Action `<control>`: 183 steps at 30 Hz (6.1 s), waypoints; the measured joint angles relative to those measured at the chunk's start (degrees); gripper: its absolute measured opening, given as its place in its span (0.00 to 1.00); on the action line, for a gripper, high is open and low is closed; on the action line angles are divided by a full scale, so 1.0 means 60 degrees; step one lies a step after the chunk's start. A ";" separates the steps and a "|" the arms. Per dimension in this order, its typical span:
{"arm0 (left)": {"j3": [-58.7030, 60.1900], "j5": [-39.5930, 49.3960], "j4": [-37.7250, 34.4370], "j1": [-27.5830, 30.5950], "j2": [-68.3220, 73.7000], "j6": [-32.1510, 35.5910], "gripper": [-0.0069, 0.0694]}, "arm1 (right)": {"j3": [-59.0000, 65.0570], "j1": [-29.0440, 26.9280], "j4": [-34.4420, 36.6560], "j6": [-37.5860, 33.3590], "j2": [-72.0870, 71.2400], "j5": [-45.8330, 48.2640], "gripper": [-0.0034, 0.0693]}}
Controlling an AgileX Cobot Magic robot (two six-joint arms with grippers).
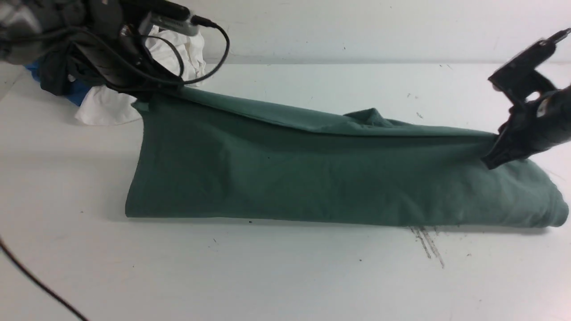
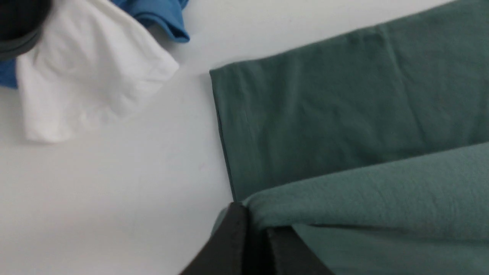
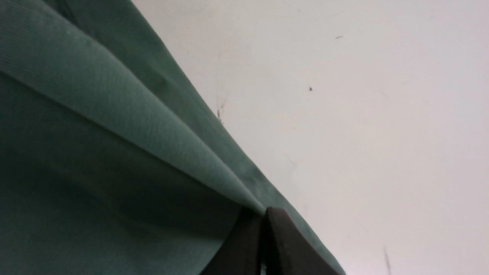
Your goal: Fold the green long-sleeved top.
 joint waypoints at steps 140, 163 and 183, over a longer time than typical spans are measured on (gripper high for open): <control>0.9954 -0.1213 -0.1475 -0.0633 -1.1247 0.1712 0.08 | -0.5186 0.0944 0.4067 0.3018 -0.0263 0.5634 0.06; 1.0538 -0.1336 -0.2042 -0.0633 -1.1247 0.1712 0.08 | -0.6242 0.4764 0.8048 0.1046 0.3349 0.2915 0.41; 1.0538 -0.1519 -0.2686 -0.0633 -1.1247 0.1781 0.08 | -0.6204 0.5474 0.7169 0.0380 0.4345 0.3621 0.05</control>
